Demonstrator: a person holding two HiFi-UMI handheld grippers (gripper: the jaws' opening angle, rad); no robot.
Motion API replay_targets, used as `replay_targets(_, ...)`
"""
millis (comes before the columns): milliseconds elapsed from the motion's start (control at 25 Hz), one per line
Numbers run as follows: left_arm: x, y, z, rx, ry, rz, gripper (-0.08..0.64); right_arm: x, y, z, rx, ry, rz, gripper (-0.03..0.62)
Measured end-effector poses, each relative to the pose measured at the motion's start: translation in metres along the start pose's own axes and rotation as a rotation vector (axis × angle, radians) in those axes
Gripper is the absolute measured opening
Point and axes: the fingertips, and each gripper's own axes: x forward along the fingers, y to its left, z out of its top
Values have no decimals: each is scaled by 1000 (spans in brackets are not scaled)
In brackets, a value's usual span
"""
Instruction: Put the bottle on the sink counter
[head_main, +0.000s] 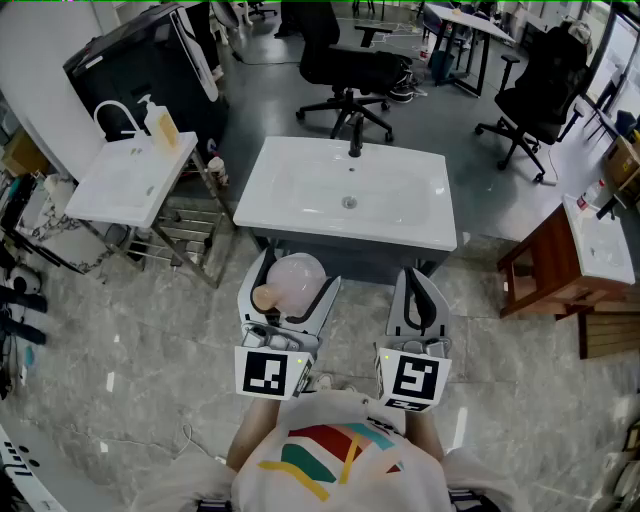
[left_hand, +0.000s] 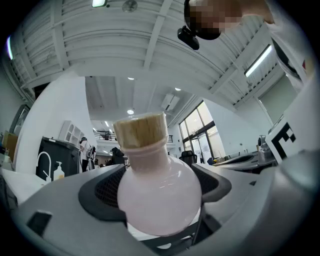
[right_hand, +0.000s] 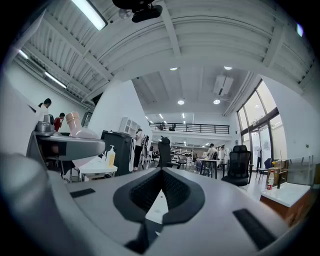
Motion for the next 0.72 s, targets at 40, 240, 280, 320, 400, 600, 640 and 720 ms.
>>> replay_targets(40,1,0,0,2,-2,-1,396,1,-1,0,0,-1,-5,12)
replay_targets(240,6,-2,0,10,-17,-3,396,2,-6,-4,2,-7,-16,12)
replay_targets(280,7,-2,2,14,-23,-3,396,2,-7,-3,4,-13,-17,12)
replay_targets(320,8,-2,4,19,-30,-5,396,3,-8,-1,6,-21,-19,12)
replay_targets(400,10,-2,6,25,-39,-7,396,4,-8,1,6,-28,-16,12)
replay_targets(600,10,-10,4,18,-27,2,396,0,-14,-7,53,-16,5,12)
replay_targets(640,11,-11,4,19,-27,5,396,0,-16,-7,52,-16,7,12)
replay_targets(720,13,-15,3,27,-27,13,396,-1,-21,-10,32,-12,7,12)
